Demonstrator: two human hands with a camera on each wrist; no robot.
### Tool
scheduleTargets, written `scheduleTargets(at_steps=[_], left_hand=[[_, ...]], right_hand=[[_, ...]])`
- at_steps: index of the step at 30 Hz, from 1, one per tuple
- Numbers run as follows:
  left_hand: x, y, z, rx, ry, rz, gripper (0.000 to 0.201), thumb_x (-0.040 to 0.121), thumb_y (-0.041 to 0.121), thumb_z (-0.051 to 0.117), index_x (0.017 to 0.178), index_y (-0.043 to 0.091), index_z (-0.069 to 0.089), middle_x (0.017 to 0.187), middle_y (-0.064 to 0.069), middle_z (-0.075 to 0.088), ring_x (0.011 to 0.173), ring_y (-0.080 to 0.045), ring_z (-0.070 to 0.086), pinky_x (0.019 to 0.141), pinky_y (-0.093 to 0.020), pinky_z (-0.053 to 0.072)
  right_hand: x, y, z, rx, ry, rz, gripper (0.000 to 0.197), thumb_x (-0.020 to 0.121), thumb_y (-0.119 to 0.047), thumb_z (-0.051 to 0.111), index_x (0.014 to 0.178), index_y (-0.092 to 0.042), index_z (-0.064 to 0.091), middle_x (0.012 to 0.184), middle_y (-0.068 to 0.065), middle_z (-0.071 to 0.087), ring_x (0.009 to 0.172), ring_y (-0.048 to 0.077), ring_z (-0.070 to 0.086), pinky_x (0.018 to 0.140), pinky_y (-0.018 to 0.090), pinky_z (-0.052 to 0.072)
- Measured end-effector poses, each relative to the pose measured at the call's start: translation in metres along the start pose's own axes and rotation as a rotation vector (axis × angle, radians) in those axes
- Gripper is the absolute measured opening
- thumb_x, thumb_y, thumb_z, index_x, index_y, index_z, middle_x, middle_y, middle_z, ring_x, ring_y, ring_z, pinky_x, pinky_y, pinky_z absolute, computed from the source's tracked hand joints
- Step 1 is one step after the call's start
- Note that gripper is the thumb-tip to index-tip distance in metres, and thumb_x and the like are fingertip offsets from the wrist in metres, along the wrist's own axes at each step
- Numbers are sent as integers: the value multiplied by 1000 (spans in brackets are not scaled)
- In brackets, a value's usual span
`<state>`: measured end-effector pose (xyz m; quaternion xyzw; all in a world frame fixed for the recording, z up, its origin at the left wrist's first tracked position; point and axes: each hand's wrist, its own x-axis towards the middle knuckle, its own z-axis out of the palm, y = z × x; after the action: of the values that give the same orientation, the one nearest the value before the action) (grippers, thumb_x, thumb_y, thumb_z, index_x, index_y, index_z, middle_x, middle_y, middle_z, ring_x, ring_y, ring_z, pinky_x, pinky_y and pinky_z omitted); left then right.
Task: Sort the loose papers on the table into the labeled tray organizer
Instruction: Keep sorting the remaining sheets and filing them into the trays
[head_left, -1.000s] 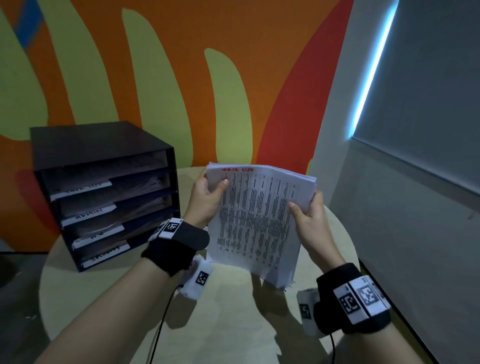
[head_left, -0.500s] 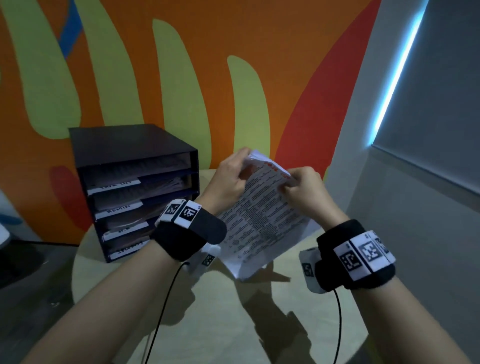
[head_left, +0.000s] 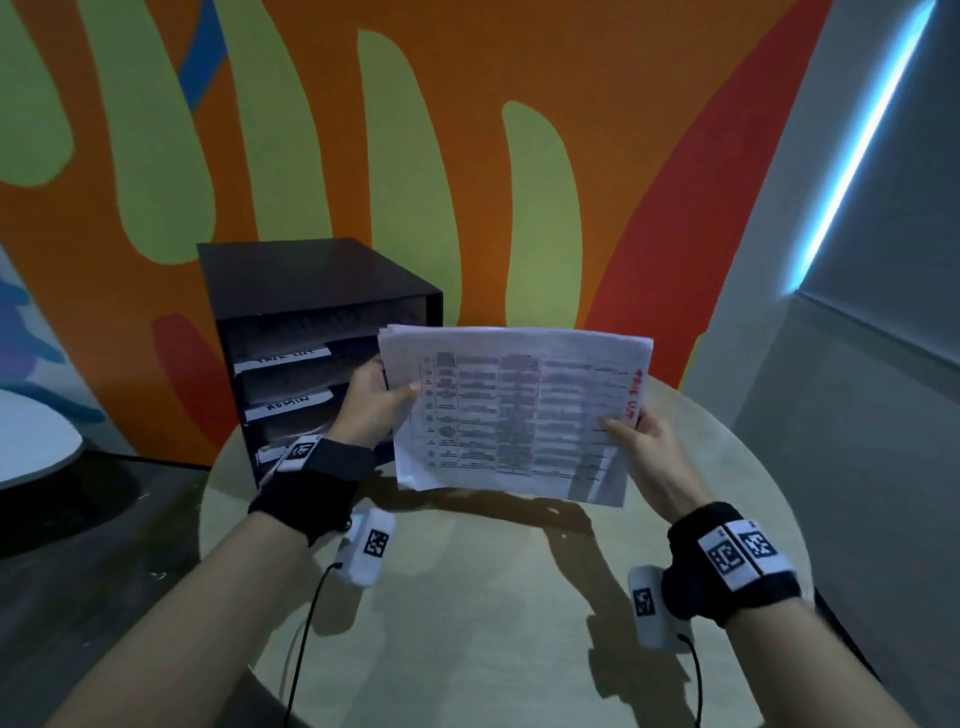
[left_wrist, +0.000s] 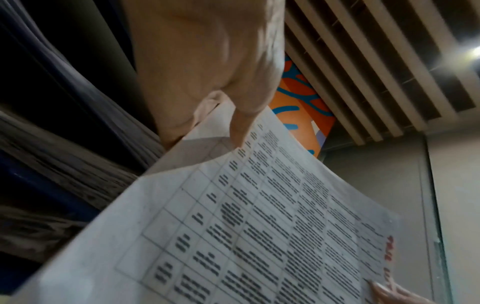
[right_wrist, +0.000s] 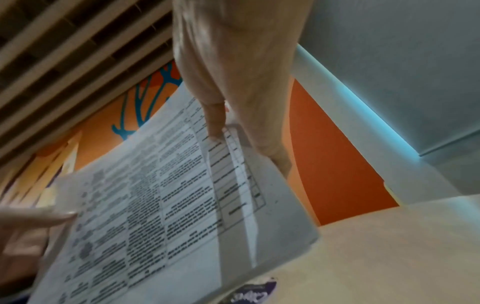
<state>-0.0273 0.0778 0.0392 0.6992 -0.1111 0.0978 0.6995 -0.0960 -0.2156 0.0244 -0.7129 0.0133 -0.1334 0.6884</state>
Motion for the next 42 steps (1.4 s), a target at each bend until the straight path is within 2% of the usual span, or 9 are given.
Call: scheduleTargets(at_steps=[6, 12, 20, 25, 30, 33, 35, 39, 42], left_hand=[[-10, -34, 3, 30, -83, -69, 25, 89, -4, 59, 95, 20, 61, 85, 6, 73, 80, -2, 69, 67, -21, 54], [-14, -50, 5, 114, -90, -90, 21, 95, 1, 51, 106, 15, 64, 107, -5, 69, 104, -21, 65, 89, -40, 52], [11, 10, -7, 412, 42, 113, 24, 91, 7, 56, 114, 9, 49, 111, -7, 57, 101, -23, 57, 76, -32, 49], [27, 56, -50, 892, 380, 418, 33, 92, 15, 56, 124, 13, 54, 129, -12, 47, 122, -31, 40, 104, -49, 33], [31, 70, -112, 1216, 398, 181, 37, 103, 30, 37, 112, 8, 64, 121, -20, 58, 125, -36, 45, 116, -54, 15], [25, 58, -133, 1077, 323, 165, 50, 105, 34, 32, 77, 2, 58, 70, -16, 55, 88, -42, 56, 92, -49, 38], [24, 53, -144, 955, 296, 200, 57, 105, 37, 33, 83, -6, 63, 68, -19, 55, 78, -40, 56, 66, -39, 35], [25, 53, -155, 643, 262, 169, 55, 104, 43, 33, 112, 4, 71, 122, -16, 65, 118, -30, 56, 96, -39, 45], [25, 49, -156, 516, 272, 165, 57, 104, 44, 31, 112, 5, 71, 126, -13, 63, 123, -25, 54, 104, -41, 42]], right_hand=[[-2, 30, 7, -80, -53, 85, 31, 96, 4, 48, 121, -13, 56, 112, 8, 68, 102, 23, 65, 79, 37, 54], [-5, 51, 7, -133, -33, 180, 26, 92, 6, 54, 111, -10, 62, 114, 12, 69, 107, 32, 64, 93, 58, 50], [-3, 2, 21, -126, -61, 109, 18, 94, -2, 58, 108, -11, 63, 105, 6, 71, 92, 25, 69, 75, 40, 57], [-5, -20, 32, 60, -166, 181, 25, 93, 7, 54, 115, -2, 60, 109, 10, 71, 90, 25, 72, 70, 35, 59], [-15, -25, 45, 160, -258, 274, 25, 92, 12, 48, 113, 2, 59, 97, 11, 75, 81, 27, 74, 61, 33, 59], [-17, -28, 56, 181, -271, 308, 24, 93, 11, 48, 110, -1, 59, 98, 11, 74, 77, 24, 74, 58, 30, 58], [-14, -31, 67, 212, -248, 339, 24, 94, 10, 47, 113, -1, 58, 104, 13, 70, 73, 23, 74, 56, 30, 58], [0, -35, 91, 301, -174, 399, 28, 97, 9, 44, 122, -1, 52, 110, 15, 66, 84, 30, 70, 61, 37, 59], [17, -28, 116, 338, -48, 426, 32, 97, 10, 42, 124, -3, 51, 129, 17, 60, 108, 37, 62, 88, 51, 52]])
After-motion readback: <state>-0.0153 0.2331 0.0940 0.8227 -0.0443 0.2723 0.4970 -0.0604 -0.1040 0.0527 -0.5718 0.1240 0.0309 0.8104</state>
